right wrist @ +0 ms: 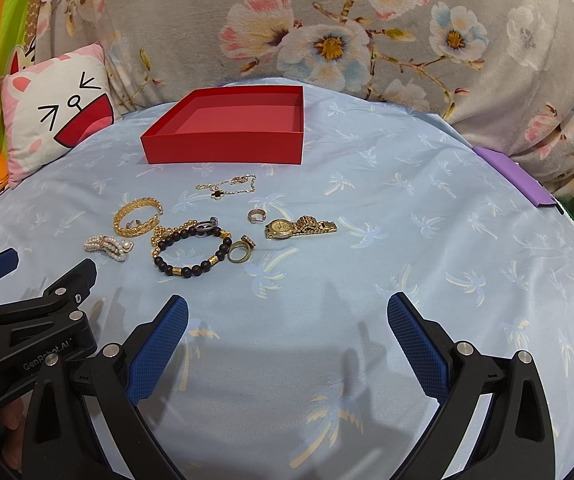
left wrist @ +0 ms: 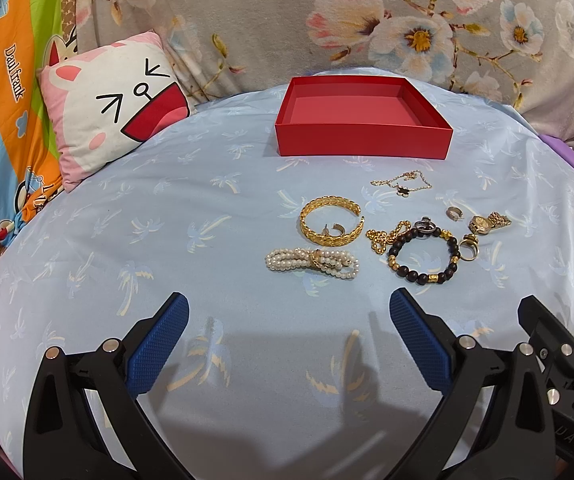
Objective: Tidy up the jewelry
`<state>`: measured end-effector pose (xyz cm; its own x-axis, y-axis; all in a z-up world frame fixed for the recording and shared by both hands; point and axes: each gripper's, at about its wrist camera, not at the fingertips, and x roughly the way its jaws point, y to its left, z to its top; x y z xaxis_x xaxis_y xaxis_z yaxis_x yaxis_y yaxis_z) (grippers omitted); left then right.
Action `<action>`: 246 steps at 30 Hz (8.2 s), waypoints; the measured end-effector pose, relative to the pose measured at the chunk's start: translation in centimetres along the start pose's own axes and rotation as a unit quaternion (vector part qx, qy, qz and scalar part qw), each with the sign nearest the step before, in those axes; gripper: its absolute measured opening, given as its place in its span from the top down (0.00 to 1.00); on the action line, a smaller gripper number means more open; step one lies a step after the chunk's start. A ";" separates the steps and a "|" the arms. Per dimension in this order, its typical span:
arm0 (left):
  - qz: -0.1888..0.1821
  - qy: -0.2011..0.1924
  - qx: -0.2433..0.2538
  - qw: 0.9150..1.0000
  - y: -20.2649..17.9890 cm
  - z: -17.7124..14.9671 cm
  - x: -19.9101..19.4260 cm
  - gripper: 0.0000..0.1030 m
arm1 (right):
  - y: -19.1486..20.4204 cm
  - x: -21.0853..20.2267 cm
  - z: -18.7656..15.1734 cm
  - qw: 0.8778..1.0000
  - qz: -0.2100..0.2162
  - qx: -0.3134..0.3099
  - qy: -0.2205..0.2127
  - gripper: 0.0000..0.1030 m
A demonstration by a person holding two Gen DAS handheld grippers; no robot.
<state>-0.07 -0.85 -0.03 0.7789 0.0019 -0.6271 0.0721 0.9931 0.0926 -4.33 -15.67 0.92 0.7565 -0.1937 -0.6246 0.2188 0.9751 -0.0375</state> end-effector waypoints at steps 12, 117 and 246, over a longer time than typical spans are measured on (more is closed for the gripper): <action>0.000 0.001 0.000 1.000 0.0 0.0 0.0 0.05 | -0.2 0.0 0.0 1.000 0.000 0.002 0.000 0.05; -0.092 0.108 -0.051 0.988 2.9 3.1 5.1 0.87 | -2.1 7.4 2.4 0.979 0.166 -0.032 0.117 0.89; -0.083 0.108 0.035 0.990 -1.1 7.4 12.2 0.33 | -2.3 10.5 4.8 0.979 0.176 0.002 0.104 0.69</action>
<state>13.98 -2.81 -2.04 0.6021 -0.1275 -0.7882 0.2365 0.9713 0.0236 6.09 -20.46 -1.81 0.6434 0.1802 -0.7440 -0.0298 0.9771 0.2109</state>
